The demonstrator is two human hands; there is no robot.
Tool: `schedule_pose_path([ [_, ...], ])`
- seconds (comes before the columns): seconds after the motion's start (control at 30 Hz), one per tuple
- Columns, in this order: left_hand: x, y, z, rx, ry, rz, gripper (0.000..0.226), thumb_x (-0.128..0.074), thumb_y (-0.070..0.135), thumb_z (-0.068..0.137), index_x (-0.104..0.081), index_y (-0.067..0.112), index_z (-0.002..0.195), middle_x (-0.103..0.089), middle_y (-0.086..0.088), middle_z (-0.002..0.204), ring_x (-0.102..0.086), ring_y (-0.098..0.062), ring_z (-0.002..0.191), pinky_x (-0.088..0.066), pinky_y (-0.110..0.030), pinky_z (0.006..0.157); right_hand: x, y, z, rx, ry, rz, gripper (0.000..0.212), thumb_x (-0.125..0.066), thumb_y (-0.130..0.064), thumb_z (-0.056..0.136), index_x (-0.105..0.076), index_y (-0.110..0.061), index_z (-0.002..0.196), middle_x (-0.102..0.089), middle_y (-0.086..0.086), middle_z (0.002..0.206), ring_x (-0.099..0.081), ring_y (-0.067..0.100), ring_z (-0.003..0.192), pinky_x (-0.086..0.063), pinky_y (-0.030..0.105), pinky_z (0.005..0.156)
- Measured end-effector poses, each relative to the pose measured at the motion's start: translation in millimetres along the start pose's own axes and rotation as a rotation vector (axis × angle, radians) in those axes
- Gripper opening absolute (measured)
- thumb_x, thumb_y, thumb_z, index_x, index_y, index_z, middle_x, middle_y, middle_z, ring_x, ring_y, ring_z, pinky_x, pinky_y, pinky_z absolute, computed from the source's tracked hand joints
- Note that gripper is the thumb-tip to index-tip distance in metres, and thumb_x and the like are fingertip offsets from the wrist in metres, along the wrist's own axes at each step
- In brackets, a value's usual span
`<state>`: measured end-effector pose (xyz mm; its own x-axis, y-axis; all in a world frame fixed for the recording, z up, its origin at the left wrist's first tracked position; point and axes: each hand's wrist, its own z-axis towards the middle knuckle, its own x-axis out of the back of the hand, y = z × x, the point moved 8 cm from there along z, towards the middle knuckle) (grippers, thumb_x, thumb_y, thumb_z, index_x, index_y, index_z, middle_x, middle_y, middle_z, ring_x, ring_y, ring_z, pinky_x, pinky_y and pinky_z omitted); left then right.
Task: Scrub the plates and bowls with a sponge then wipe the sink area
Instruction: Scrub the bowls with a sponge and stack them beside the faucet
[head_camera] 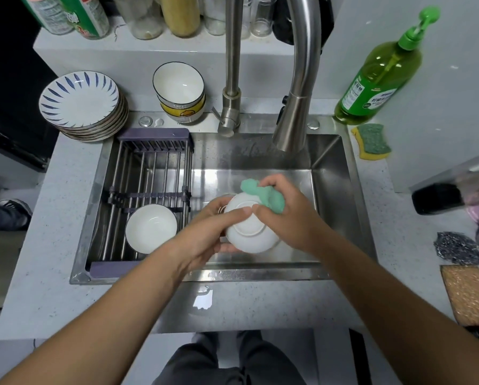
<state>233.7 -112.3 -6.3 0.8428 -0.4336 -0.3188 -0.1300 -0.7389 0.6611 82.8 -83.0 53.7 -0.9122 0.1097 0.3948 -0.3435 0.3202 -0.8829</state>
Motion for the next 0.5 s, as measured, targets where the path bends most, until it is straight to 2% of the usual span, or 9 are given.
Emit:
schedule_pose_path([
  [0.03, 0.0, 3.3, 0.2, 0.007, -0.042, 0.055, 0.054, -0.081, 0.030, 0.082, -0.063, 0.017, 0.131, -0.074, -0.011, 0.120, -0.073, -0.024, 0.105, -0.063, -0.044, 0.083, -0.1, -2.4, 0.8, 0.022, -0.039, -0.017, 0.032, -0.069, -0.017, 0.089, -0.053, -0.033, 0.111, -0.064, -0.008, 0.105, -0.062, 0.004, 0.083, -0.052, 0.023, 0.070],
  [0.13, -1.6, 4.0, 3.2, 0.019, -0.097, 0.041, 0.058, -0.082, 0.030, 0.080, -0.064, 0.016, 0.133, -0.074, -0.010, 0.118, -0.072, -0.026, 0.105, -0.062, -0.048, 0.085, -4.1, -1.1, 1.2, 0.032, -0.066, 0.052, 0.039, -0.060, -0.021, 0.098, -0.054, -0.036, 0.134, -0.057, -0.013, 0.129, -0.056, -0.001, 0.114, -0.046, 0.014, 0.094],
  [0.23, -3.7, -1.7, 5.6, 0.010, -0.043, -0.111, 0.050, -0.079, 0.028, 0.083, -0.066, 0.016, 0.129, -0.075, -0.002, 0.105, -0.074, -0.018, 0.089, -0.062, -0.040, 0.071, -9.1, 9.5, -5.8, -0.004, 0.089, 0.090, 0.038, -0.045, -0.024, 0.106, -0.051, -0.031, 0.143, -0.050, -0.012, 0.141, -0.047, 0.001, 0.129, -0.037, 0.025, 0.113],
  [0.33, -6.1, -9.7, 5.9, 0.026, 0.009, -0.265, 0.028, -0.066, 0.031, 0.093, -0.067, 0.023, 0.119, -0.077, 0.002, 0.097, -0.076, -0.017, 0.081, -0.063, -0.037, 0.064, -24.4, 18.8, -27.8, 0.012, 0.167, -0.015, 0.047, -0.034, -0.029, 0.108, -0.029, -0.034, 0.154, -0.027, -0.013, 0.160, -0.024, -0.001, 0.145, -0.024, 0.030, 0.122],
  [0.43, -5.5, -12.6, 3.8, 0.037, 0.064, -0.408, 0.028, -0.063, 0.033, 0.097, -0.067, 0.019, 0.122, -0.079, -0.004, 0.101, -0.077, -0.019, 0.082, -0.064, -0.039, 0.072, -45.3, 16.6, -46.6, 0.126, 0.118, -0.146, 0.052, -0.029, -0.030, 0.107, -0.011, -0.041, 0.154, -0.003, -0.017, 0.167, 0.002, -0.001, 0.152, -0.009, 0.030, 0.125],
  [0.5, -12.6, -15.0, 0.2, 0.041, 0.056, -0.449, 0.032, -0.062, 0.033, 0.098, -0.066, 0.018, 0.126, -0.078, -0.006, 0.107, -0.076, -0.021, 0.090, -0.061, -0.041, 0.084, -42.4, 14.5, -42.2, 0.181, 0.133, -0.193, 0.053, -0.029, -0.031, 0.105, -0.013, -0.042, 0.154, -0.003, -0.016, 0.167, 0.001, 0.003, 0.153, -0.010, 0.032, 0.124],
])
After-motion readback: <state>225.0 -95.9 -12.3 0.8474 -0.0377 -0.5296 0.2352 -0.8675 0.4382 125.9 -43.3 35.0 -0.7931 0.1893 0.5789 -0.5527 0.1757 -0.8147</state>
